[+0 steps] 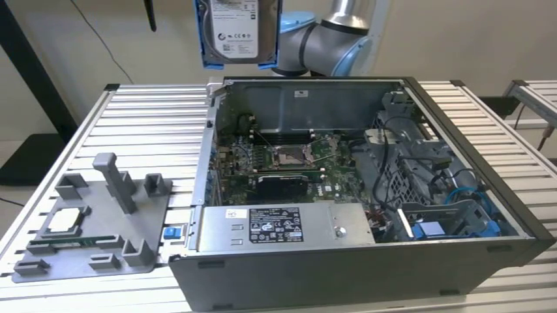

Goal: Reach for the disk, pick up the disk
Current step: 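Pick up the disk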

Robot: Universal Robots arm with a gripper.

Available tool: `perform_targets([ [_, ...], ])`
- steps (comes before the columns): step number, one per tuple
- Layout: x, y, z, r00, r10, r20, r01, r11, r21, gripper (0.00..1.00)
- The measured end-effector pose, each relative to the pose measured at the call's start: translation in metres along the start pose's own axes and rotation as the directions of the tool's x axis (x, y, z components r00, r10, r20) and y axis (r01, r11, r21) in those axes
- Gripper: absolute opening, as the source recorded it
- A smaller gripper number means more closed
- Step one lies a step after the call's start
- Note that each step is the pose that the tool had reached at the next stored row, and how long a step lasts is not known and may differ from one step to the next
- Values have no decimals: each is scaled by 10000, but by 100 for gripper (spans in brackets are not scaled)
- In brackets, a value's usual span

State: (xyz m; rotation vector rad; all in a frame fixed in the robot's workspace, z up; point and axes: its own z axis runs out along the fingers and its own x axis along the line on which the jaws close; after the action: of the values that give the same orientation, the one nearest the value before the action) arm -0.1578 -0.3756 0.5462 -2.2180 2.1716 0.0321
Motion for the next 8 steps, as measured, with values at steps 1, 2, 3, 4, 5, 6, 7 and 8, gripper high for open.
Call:
perform_targets([
  [1, 0, -21, 0, 10000, 0, 1, 0, 10000, 0, 0],
  [2, 1, -42, 0, 10000, 0, 1, 0, 10000, -1, 0],
  [3, 1, -66, 1, 10000, 0, 2, 0, 10000, 0, 0],
  [4, 2, -89, 1, 10000, -1, 3, 1, 10000, 0, 0],
  [5, 2, -110, 1, 10000, 0, 3, 0, 10000, -1, 0],
  [6, 3, -135, 2, 10000, 0, 5, 0, 10000, 0, 0],
  [7, 3, -158, 2, 10000, 0, 6, 0, 10000, 0, 0],
  [8, 4, -181, 2, 10000, 1, 6, -1, 10000, 0, 0],
])
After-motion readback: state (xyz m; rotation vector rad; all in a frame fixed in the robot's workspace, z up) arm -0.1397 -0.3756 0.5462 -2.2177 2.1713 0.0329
